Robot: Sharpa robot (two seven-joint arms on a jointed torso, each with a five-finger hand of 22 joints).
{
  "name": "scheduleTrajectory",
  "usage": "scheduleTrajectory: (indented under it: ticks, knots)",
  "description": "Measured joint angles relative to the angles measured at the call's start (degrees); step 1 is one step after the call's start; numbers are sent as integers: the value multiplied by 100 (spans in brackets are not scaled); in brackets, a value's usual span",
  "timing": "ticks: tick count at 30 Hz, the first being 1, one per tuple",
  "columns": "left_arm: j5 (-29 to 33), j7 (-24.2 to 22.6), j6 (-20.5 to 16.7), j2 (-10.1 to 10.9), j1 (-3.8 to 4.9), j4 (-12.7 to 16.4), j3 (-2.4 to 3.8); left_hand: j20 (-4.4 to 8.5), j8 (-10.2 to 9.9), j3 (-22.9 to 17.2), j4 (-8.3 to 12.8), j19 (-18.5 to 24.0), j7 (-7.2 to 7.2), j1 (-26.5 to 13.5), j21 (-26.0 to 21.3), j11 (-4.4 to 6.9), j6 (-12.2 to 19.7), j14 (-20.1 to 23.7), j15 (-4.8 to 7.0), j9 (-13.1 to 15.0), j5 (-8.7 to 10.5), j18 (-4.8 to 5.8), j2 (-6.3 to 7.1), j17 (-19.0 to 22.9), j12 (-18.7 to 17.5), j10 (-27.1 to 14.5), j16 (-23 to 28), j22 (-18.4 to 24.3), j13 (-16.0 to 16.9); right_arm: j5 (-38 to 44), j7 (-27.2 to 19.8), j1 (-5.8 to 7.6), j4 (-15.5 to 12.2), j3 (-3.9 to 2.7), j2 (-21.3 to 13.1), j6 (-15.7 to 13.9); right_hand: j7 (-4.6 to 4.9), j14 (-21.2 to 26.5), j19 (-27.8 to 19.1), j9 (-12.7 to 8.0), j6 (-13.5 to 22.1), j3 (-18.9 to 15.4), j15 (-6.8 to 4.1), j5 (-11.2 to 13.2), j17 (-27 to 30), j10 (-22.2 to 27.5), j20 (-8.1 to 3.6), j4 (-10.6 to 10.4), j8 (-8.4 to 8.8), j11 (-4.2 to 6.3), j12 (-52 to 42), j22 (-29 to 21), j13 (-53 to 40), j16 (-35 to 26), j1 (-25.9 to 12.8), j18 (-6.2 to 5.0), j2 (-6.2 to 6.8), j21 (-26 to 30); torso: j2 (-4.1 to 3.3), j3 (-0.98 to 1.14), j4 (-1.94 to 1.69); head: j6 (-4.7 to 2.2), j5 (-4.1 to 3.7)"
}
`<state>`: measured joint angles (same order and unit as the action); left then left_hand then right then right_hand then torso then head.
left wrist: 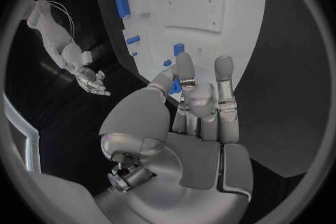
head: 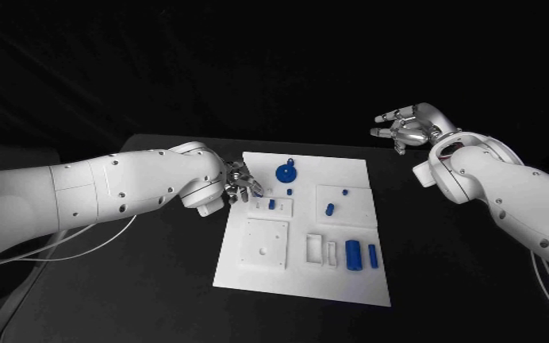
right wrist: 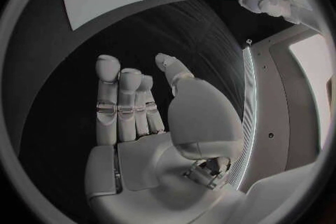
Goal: Assemble the parts on the task board
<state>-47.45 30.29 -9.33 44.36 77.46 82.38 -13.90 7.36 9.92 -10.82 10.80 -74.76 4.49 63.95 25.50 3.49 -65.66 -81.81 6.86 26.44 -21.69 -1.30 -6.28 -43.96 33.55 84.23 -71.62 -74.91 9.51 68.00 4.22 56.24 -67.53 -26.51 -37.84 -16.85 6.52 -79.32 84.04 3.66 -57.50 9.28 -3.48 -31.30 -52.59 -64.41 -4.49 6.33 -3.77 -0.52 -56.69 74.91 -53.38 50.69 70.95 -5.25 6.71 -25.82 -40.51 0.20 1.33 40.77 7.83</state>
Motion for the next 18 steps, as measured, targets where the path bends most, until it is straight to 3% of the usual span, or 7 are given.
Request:
scheduleTrajectory:
  ticks: [9, 16, 18]
  knots:
    - [-230, 37, -46, -81, -114, -58, -2, 0, -33, 0, 0, 0, 8, 1, 22, 0, -13, -20, -20, 8, 0, 0, -1, -25, 27, 0, -29, 1, 0, -1, 3, -5, 1, 0, -4, 23, 0, 0, 0, 0, 0, 0, 0, 0, 0, 0, 0, 0, 0, 0, 0, 0, 0, 0, 0, 0, 0, 0, -3, 1, 2, 26, -7]
    - [-369, 71, -43, -142, -146, -109, -3, 0, -46, 1, 0, 0, 12, 4, 22, 0, -24, -20, -21, 13, 1, 0, -3, -25, 27, 0, -29, 1, 0, -3, 5, -7, 0, 0, -9, 35, 0, 0, 0, 0, 0, 0, 0, 0, -1, -1, 0, 0, 0, 0, 0, 0, -1, 0, 0, 0, 0, 0, -3, 6, 6, 43, -18]
    - [-408, 81, -38, -153, -149, -118, -3, -20, -64, 1, -1, 21, 12, 11, 22, 0, -25, -20, -21, 60, 1, -56, -10, -25, 27, 0, -28, 1, -6, -3, 5, -8, -1, 0, -10, 37, 0, 0, 0, 0, 0, 0, 0, 0, -1, -1, 0, 0, 0, -1, 0, 0, -1, 0, 0, 0, 0, 0, -3, 7, 7, 44, -20]
